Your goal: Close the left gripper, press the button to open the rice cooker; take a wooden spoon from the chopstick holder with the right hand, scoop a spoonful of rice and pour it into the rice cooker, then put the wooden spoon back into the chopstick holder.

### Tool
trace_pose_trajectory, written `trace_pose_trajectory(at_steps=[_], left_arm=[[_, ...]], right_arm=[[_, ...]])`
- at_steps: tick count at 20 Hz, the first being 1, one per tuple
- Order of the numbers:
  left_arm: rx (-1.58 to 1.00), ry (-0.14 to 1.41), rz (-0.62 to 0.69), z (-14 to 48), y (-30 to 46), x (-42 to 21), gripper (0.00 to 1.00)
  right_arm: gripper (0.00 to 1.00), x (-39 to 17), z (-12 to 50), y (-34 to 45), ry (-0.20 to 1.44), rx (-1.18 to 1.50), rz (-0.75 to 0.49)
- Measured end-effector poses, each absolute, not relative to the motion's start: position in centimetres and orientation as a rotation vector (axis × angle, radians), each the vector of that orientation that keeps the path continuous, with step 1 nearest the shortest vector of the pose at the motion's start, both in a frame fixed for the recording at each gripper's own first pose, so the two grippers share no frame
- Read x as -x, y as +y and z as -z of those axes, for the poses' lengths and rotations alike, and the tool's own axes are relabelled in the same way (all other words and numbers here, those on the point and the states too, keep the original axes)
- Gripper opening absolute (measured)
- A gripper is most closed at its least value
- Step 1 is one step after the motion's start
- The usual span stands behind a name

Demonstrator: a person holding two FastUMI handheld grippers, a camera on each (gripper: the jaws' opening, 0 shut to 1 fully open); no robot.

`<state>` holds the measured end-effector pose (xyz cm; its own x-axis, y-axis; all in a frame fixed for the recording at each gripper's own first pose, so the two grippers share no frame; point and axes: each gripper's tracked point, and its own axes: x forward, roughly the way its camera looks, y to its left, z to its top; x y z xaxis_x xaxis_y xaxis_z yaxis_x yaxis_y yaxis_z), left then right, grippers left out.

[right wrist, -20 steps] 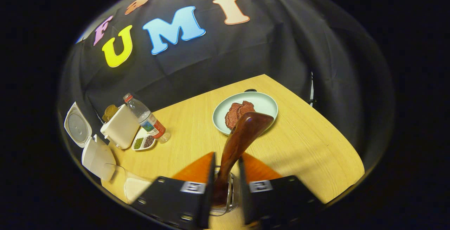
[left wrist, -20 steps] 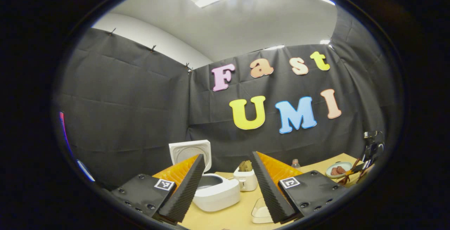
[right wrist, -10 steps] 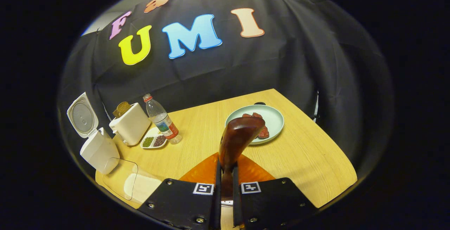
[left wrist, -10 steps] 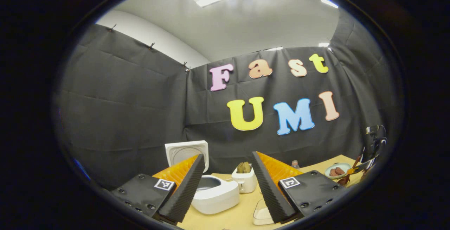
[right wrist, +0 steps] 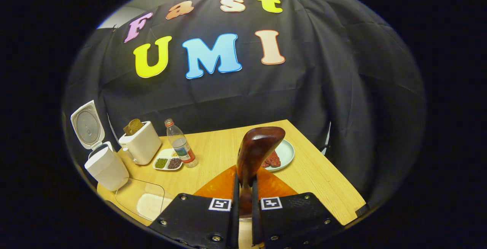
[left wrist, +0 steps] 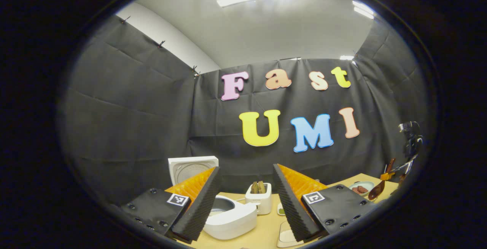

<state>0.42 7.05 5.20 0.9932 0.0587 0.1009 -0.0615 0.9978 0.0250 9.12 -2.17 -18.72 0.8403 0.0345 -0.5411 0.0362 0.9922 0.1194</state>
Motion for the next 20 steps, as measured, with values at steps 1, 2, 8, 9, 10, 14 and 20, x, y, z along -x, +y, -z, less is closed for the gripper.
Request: trace_pose_trajectory(at_steps=[1, 2, 8, 9, 10, 14, 20], left_arm=[[-0.025, -0.1, -0.054, -5.0, 7.4, -0.6, 0.93], [-0.02, -0.099, -0.048, -4.7, 7.9, -0.8, 0.93], [-0.004, -0.097, -0.025, -3.8, 10.7, -1.2, 0.89], [0.001, -0.095, -0.019, -3.5, 11.3, -1.3, 0.89], [0.004, -0.095, -0.016, -3.3, 11.8, -1.3, 0.93], [0.005, -0.087, -0.017, -2.7, 14.3, -1.5, 0.93], [0.013, -0.062, -0.027, -1.1, 17.9, -1.9, 0.89]], right_arm=[[0.14, -9.0, 18.1, -1.7, 0.565, -0.132, 0.003], [0.14, -8.9, 17.5, -1.1, 0.557, -0.135, 0.001], [0.14, -8.2, 14.8, 4.0, 0.514, -0.187, -0.027], [0.14, -8.1, 14.8, 4.9, 0.513, -0.199, -0.035], [0.14, -8.0, 14.7, 5.9, 0.514, -0.204, -0.044], [0.14, -7.6, 14.5, 9.9, 0.514, -0.222, -0.098], [0.14, -7.2, 15.7, 15.0, 0.532, -0.245, -0.15]])
